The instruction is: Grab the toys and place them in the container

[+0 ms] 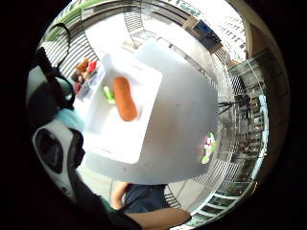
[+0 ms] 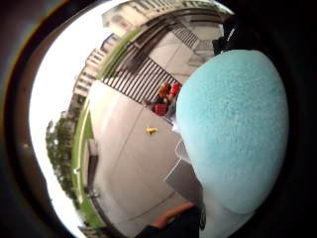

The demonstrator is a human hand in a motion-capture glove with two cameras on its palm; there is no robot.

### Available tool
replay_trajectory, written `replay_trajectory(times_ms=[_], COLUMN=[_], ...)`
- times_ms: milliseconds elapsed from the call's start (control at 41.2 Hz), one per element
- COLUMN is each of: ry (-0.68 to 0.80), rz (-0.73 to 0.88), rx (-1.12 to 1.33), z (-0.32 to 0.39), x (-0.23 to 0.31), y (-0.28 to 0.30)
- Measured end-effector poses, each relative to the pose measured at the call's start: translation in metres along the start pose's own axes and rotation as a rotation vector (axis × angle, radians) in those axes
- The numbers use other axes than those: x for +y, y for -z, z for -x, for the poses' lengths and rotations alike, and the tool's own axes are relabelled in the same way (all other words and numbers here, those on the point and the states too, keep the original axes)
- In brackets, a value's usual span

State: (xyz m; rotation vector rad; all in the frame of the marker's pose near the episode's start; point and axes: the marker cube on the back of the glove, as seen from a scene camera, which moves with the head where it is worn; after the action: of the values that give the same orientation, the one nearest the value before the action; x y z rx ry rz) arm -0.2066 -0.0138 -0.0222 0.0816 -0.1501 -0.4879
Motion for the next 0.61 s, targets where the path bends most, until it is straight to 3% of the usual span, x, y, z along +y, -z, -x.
replay_trajectory(times_ms=[194,413,510,607], ry=[-0.046,-0.011,0.074,0.006], rz=[0.054,0.286,0.292,0.264], rx=[0.021,0.09,0.136,0.042], z=[0.007,-0.004,-0.026,-0.027], x=[-0.003,0.005,0.009,0.007], y=[-0.024,-0.046,-0.046,-0.037])
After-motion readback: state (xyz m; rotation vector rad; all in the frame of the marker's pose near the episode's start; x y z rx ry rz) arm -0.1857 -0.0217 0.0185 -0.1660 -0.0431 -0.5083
